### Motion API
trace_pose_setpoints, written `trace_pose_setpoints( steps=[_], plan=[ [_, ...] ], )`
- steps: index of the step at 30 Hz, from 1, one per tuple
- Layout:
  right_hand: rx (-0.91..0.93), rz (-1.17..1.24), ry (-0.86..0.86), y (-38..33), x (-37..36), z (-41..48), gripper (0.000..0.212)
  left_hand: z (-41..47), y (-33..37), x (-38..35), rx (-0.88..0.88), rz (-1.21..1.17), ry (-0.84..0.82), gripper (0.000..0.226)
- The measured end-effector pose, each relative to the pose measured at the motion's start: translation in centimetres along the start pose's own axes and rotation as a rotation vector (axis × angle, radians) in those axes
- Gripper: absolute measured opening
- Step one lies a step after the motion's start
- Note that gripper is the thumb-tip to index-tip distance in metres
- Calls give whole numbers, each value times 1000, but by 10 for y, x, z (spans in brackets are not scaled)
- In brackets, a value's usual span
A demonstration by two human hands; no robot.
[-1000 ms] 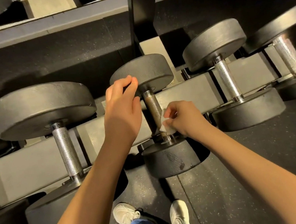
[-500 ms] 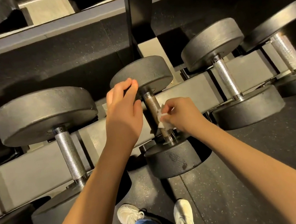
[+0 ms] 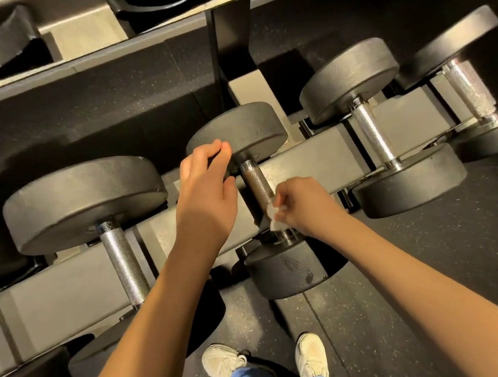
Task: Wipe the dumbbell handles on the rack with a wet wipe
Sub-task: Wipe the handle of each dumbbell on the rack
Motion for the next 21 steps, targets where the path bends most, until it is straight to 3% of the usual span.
trace_pose_setpoints(
  steps=[4,9,15,21],
  plan=[
    [-54,15,37,0,8,-15,10,2,-1,1,-1,26,-89,52],
    [15,237,261,-30,62,-31,9,6,8,16,-17,27,-171,51],
    [93,428,392,-83,127,-35,14,31,22,90,-62,1,-34,47],
    [248,519,486,-157,198,-14,17,92,13,174,-88,135,170,41]
  ],
)
Point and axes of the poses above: each hand's wrist, its own z-axis towards the middle knuckle, its own x-axis out of the back of the hand, y = z × x, the point moved 8 cm from there along z, towards the middle knuckle, and after that the axes turned 1 degree about -y, right-handed, at the moved point
